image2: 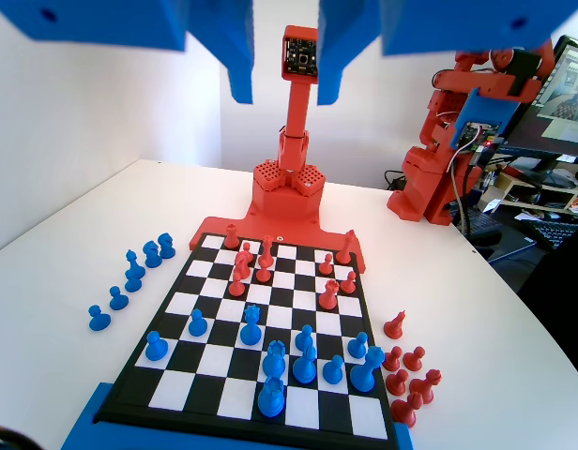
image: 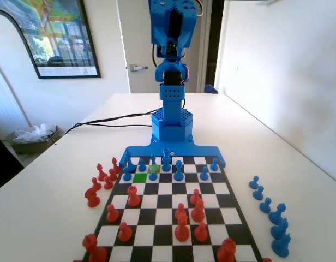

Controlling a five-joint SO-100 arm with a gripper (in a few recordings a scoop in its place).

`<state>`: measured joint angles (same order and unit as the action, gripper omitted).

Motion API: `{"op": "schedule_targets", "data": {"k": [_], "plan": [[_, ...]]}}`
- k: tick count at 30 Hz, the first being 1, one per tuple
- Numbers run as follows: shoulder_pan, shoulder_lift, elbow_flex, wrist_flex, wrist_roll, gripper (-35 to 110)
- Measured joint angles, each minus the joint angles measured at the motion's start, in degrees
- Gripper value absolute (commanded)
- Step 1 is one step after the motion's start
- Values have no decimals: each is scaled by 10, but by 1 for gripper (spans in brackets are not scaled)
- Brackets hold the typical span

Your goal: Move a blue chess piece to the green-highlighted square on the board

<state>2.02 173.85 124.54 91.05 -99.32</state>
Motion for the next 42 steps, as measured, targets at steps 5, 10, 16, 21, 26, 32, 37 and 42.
{"op": "schedule_targets", "data": {"k": [5, 10, 16, 21, 26, 32, 37, 42], "plan": [[0, 0, 0, 0, 0, 10], [0, 0, 0, 0, 0, 10], [0, 0, 0, 0, 0, 10], [0, 0, 0, 0, 0, 10], [0, 0, 0, 0, 0, 10], [0, 0, 0, 0, 0, 14], [-6, 0, 0, 0, 0, 15], [-5, 0, 0, 0, 0, 6]]}}
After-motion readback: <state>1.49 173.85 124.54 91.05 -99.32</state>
